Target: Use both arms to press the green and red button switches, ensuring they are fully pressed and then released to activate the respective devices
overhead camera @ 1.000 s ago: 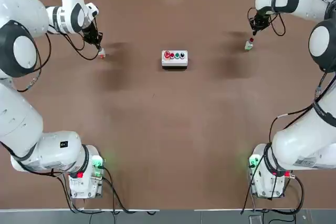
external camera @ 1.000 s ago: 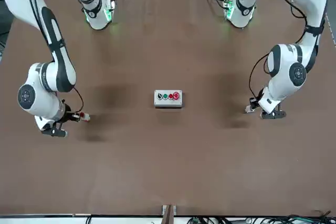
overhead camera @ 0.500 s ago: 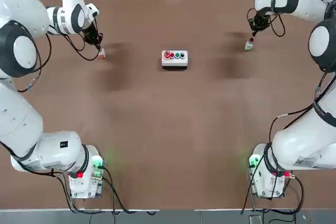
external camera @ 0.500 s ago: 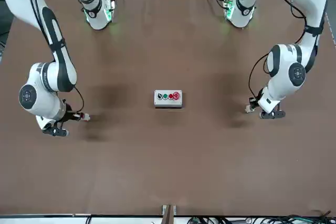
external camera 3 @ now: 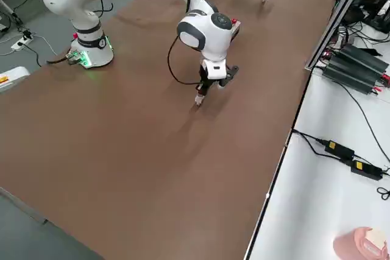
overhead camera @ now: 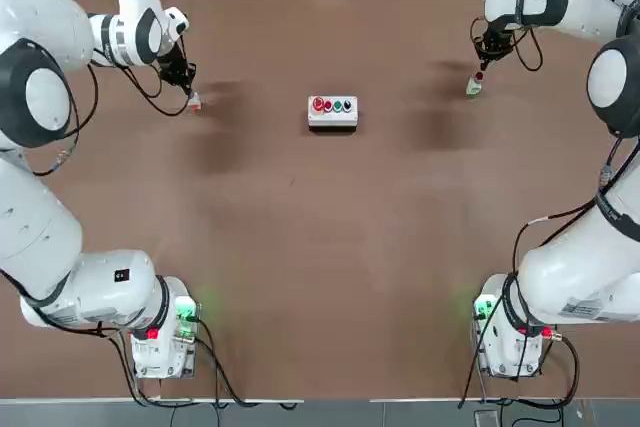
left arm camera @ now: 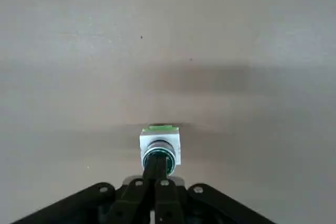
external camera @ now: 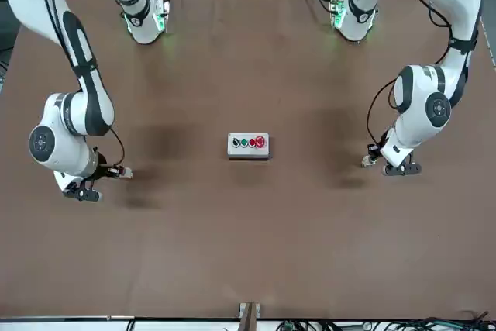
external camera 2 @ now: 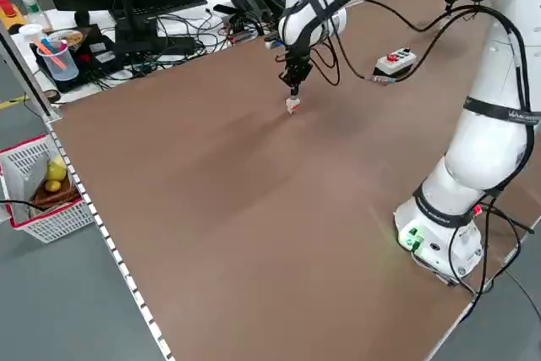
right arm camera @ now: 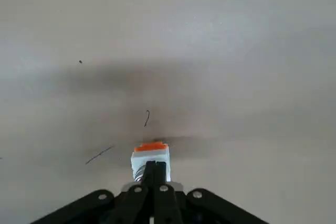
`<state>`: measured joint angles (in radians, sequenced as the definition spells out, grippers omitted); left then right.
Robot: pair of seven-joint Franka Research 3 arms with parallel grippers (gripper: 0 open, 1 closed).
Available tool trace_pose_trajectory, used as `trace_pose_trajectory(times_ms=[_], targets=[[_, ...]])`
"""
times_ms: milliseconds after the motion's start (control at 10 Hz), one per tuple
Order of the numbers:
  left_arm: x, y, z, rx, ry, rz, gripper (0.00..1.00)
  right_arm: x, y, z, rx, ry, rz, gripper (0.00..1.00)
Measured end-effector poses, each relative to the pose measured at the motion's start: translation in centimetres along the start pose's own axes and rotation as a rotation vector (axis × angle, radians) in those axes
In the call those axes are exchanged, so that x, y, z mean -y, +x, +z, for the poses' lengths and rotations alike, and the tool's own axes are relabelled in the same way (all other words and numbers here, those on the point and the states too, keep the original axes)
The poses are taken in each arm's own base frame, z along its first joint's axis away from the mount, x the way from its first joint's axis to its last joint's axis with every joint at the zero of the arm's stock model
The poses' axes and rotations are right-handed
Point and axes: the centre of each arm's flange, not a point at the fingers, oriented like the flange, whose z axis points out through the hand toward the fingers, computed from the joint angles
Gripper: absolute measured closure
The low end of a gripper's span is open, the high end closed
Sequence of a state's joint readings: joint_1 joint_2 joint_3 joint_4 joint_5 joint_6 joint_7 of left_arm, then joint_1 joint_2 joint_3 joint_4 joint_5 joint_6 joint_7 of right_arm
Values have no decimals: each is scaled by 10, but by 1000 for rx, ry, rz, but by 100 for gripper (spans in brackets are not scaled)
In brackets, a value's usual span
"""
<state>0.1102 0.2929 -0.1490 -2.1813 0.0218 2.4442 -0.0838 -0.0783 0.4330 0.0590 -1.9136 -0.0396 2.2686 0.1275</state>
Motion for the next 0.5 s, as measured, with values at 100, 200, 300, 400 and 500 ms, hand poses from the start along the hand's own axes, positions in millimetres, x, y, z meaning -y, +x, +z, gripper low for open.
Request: trace_pose_trajectory(times_ms=[100,200,300,400,500], targets=[[0,0,0,0,0,0,99,0,0,2,2,0,0,99],[0,0,0,0,0,0,99,0,0,4,3,0,0,99],[0,0,0,0,0,0,99,0,0,6,3,0,0,99],[0,0,0,-1,0,0,99,0,1,6,2,1,1,99],[0,0,0,-1,0,0,99,0,1,6,2,1,1,99]])
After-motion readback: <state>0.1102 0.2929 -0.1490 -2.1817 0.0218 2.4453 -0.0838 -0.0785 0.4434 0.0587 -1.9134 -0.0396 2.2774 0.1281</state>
